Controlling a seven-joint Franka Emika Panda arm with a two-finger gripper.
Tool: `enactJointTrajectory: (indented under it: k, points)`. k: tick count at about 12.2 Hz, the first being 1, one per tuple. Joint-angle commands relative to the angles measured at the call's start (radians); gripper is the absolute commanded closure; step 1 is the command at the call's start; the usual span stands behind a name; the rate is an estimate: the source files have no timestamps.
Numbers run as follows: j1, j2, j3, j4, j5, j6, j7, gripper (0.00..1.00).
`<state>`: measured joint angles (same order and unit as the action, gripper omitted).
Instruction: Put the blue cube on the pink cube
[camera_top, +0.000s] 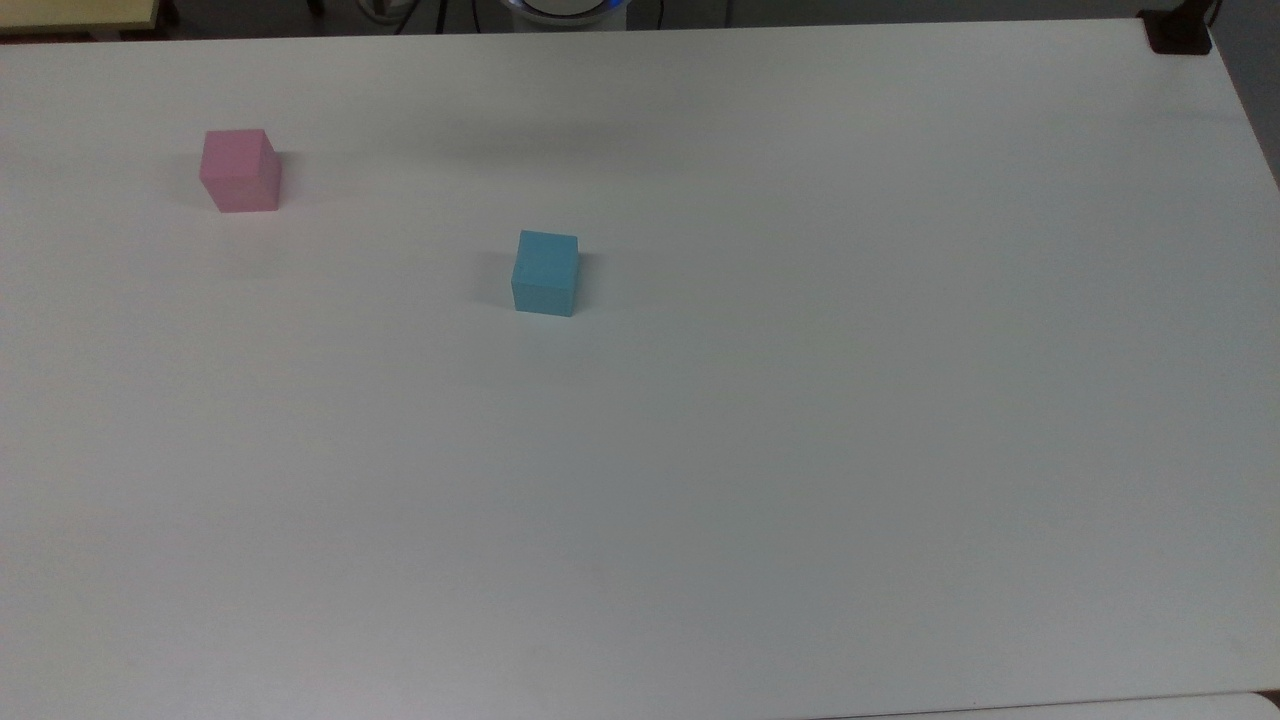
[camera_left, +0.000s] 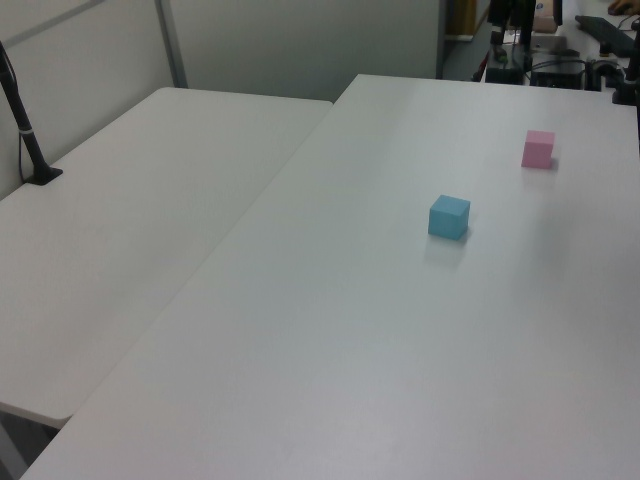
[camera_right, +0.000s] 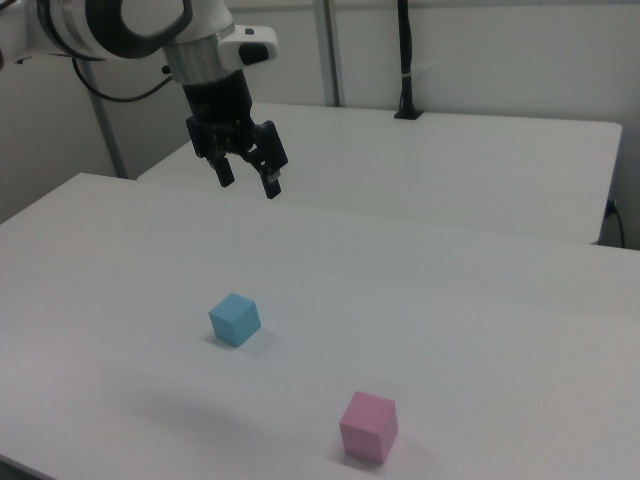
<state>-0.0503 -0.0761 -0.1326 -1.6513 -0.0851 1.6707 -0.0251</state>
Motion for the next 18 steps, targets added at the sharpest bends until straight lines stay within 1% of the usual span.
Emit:
enactJointTrajectory:
  k: [1, 13, 18]
  points:
    - [0.024, 0.005, -0.018, 0.015, 0.004, -0.026, 0.016, 0.00]
    - [0.023, 0.005, -0.018, 0.015, 0.004, -0.026, 0.016, 0.00]
    - [0.021, 0.005, -0.018, 0.015, 0.004, -0.026, -0.006, 0.00]
